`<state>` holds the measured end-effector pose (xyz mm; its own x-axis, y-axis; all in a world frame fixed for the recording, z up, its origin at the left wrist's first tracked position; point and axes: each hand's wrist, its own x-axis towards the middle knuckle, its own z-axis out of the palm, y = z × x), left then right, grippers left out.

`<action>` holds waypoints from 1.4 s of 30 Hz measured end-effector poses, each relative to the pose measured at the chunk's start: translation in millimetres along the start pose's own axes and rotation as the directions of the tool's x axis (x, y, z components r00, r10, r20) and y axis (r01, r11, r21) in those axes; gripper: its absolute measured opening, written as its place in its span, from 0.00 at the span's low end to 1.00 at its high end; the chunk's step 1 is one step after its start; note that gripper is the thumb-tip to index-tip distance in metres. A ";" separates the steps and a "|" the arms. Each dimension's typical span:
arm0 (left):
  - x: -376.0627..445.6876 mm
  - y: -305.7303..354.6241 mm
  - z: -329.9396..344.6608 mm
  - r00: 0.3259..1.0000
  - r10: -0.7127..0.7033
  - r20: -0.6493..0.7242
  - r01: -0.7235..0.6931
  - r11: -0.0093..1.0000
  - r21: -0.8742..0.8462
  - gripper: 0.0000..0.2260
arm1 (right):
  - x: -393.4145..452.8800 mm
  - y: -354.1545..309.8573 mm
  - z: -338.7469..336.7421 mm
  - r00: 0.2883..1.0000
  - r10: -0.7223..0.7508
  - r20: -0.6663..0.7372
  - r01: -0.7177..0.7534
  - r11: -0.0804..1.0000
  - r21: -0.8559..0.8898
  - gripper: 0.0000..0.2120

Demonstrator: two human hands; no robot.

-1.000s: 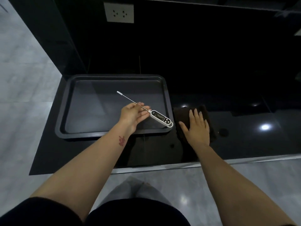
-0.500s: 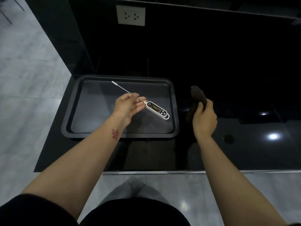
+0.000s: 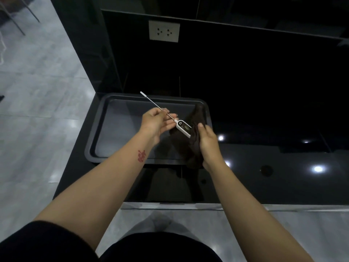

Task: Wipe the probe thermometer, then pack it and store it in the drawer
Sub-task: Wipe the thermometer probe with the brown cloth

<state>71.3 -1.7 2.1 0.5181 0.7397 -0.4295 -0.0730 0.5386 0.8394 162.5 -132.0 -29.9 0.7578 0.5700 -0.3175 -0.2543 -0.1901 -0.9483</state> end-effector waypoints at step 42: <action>2.2 20.4 2.5 0.987 0.145 -0.075 -0.102 0.906 0.411 0.09 | 4.8 -8.8 22.7 0.919 0.323 0.227 -0.262 0.929 -0.260 0.18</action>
<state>73.1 9.8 19.1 0.4367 0.8382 -0.3266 0.2310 0.2463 0.9412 154.8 -109.5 -23.0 0.4779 0.6439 -0.5976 -0.2789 -0.5339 -0.7982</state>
